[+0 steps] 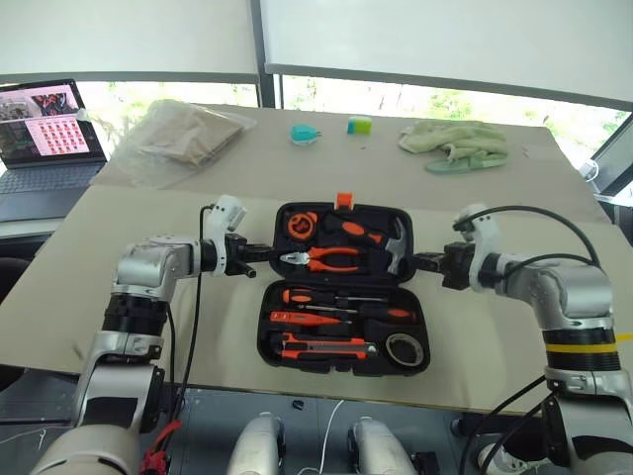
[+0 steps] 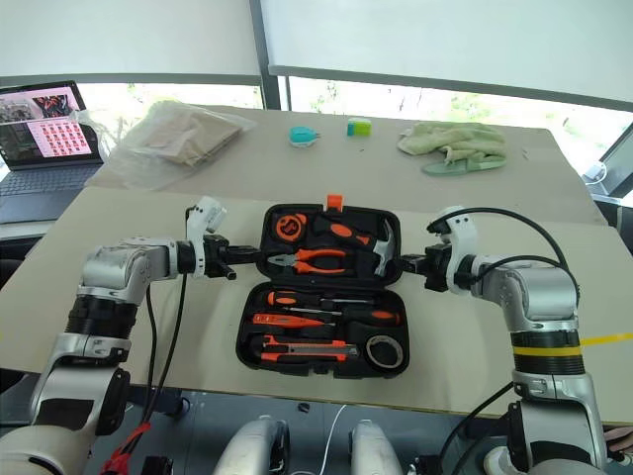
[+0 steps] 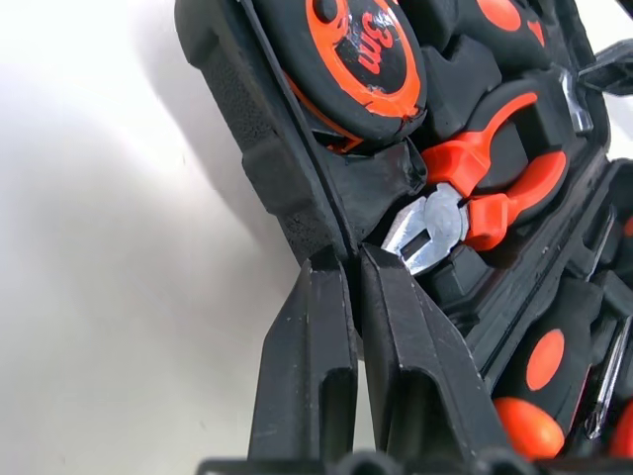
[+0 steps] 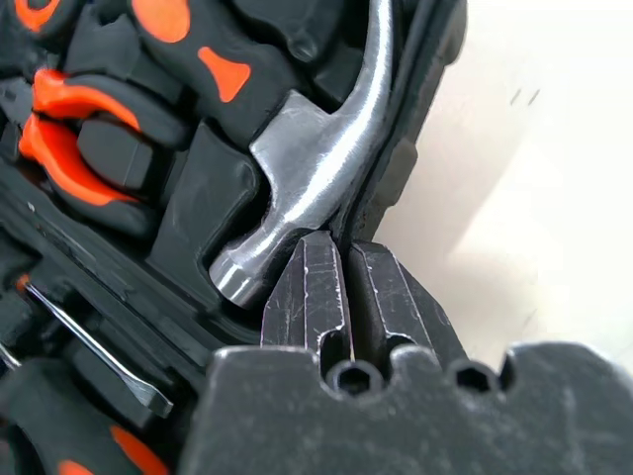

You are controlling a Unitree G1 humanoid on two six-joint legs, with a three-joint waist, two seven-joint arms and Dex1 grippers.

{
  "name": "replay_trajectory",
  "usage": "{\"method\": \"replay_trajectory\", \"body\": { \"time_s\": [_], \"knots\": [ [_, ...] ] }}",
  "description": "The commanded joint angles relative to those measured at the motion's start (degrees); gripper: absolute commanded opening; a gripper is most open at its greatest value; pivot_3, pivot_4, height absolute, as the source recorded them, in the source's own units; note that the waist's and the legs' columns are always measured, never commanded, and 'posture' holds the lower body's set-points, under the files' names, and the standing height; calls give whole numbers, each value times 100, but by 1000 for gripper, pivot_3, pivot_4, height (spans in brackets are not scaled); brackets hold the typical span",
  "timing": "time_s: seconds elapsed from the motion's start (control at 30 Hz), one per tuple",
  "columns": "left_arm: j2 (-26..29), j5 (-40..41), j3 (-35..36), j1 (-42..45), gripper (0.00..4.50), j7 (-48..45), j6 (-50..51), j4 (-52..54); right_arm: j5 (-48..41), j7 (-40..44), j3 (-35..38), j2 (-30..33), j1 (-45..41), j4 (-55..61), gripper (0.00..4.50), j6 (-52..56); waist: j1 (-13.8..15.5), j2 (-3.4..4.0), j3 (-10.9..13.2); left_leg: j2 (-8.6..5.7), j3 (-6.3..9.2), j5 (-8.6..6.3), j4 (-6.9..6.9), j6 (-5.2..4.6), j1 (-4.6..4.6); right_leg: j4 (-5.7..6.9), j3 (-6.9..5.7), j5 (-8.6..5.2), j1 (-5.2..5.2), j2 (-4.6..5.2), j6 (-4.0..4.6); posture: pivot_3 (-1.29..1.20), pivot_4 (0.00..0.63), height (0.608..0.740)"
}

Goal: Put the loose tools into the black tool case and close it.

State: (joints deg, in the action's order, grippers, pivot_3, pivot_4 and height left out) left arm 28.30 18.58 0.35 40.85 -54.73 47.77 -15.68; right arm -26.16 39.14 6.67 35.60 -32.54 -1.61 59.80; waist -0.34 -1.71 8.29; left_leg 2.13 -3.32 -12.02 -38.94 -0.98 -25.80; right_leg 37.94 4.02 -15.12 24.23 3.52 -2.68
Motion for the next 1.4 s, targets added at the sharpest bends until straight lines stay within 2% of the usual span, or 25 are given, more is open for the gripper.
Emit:
{"method": "replay_trajectory", "body": {
  "time_s": [0.03, 0.2, 0.33, 0.53, 0.7, 0.8, 0.83, 0.87, 1.07, 1.13, 1.17, 1.2, 1.3, 1.37, 1.4],
  "knots": [
    [-370, 26, -45, -119, 8, 49, -1310, 812, 141, -9, 167, -38, 39, 691, 0, -1188, 20, 0, 0, -1, 0, 0, 1, 0, -3, 0, 0, 0, 2, 0, 0, 0, 150, 740],
    [-529, -543, -139, -420, 8, 485, -2728, 673, 805, -26, -48, 16, 668, 956, 0, -2537, 45, 0, 1, -2, -8, 0, 2, 0, -13, -12, -3, 0, 7, 1, -1, 0, 150, 740],
    [-506, -1091, -251, -728, 8, 742, -4254, 491, 1177, -138, -27, -76, 1247, 1074, 0, -3545, 45, 0, 1, -1, -9, 0, 7, 0, -13, -19, -4, 0, 6, 0, -1, 0, 150, 740],
    [-472, -1616, -236, -1131, 8, 1320, -5672, 404, 1831, -260, -18, -42, 2169, 1175, 0, -5426, 41, 0, 0, 0, -11, 0, 6, 0, -7, -20, -4, 0, -1, -1, 0, 0, 150, 740],
    [-333, -1862, -196, -1528, 8, 1605, -6432, 428, 2385, -374, -9, 78, 2762, 910, 0, -6845, 31, 0, 1, 0, -12, 0, 7, 0, 0, -20, -3, 0, -6, -1, -1, 0, 150, 740],
    [-239, -1745, -116, -1938, 8, 1588, -6300, 715, 2451, -366, 80, 113, 3152, 895, 0, -7355, 16, 0, 0, 3, -14, -1, 15, 0, 16, -21, -2, 0, -17, -1, -1, 0, 150, 740],
    [-203, -1683, -96, -2053, 751, 1566, -6209, 840, 2394, -354, 124, 117, 3245, 947, 0, -7390, 10, 0, 0, 4, -15, -1, 18, 0, 23, -23, -2, 0, -22, -1, 0, 0, 150, 740],
    [-167, -1641, -65, -2157, 944, 1569, -6147, 962, 2354, -357, 167, 122, 3339, 1019, 769, -7411, 5, 0, 0, 5, -16, -1, 20, -1, 30, -25, -1, 0, -29, -1, 0, 0, 150, 740],
    [295, -1059, 468, -2865, 3107, 1484, -4876, 2044, 1761, -103, 869, 427, 4246, 2081, 2695, -6984, -7, 1, 1, 13, -14, -1, 17, 0, 56, -25, -3, -1, -58, -2, 0, 0, 150, 740],
    [705, -550, 784, -3069, 3829, 1212, -3995, 2487, 1094, 320, 1351, 704, 4839, 2591, 3398, -6325, -5, 3, 2, 23, -11, -1, 17, 0, 66, -27, -4, -1, -70, -3, 1, 0, 150, 740],
    [1024, -361, 967, -3117, 4208, 983, -3672, 2523, 593, 788, 1721, 921, 5402, 2916, 3743, -5901, -9, 2, 2, 33, -9, -1, 18, 0, 69, -27, -4, -2, -75, -3, 2, 0, 150, 740],
    [1266, -228, 1070, -3099, 4459, 829, -3385, 2481, 176, 1178, 1993, 1104, 5891, 3176, 3810, -5521, 10, 1, 3, 40, -9, -2, 23, 2, 90, -36, -10, -4, -98, -8, 6, 0, 150, 740],
    [1641, -109, 951, -2645, 4459, 432, -3121, 1929, -446, 1994, 2344, 1422, 6922, 3731, 3810, -5050, 46, -11, 5, 47, -16, -5, 55, 4, 157, -54, -18, -20, -155, -7, 22, 0, 150, 740],
    [1681, -291, 697, -2117, 4500, 200, -3339, 1326, -509, 2212, 2268, 1498, 7148, 3928, 3219, -4992, 67, -15, 7, 58, -19, -7, 67, 8, 206, -91, -29, -52, -203, -11, 25, 0, 150, 740],
    [1612, -418, 548, -1757, 4217, 129, -3475, 941, -459, 2240, 2154, 1542, 7163, 4004, 2945, -4924, 70, -17, 7, 62, -17, -11, 67, 15, 211, -92, -26, -70, -207, -8, 28, 0, 150, 740]
  ]
}}
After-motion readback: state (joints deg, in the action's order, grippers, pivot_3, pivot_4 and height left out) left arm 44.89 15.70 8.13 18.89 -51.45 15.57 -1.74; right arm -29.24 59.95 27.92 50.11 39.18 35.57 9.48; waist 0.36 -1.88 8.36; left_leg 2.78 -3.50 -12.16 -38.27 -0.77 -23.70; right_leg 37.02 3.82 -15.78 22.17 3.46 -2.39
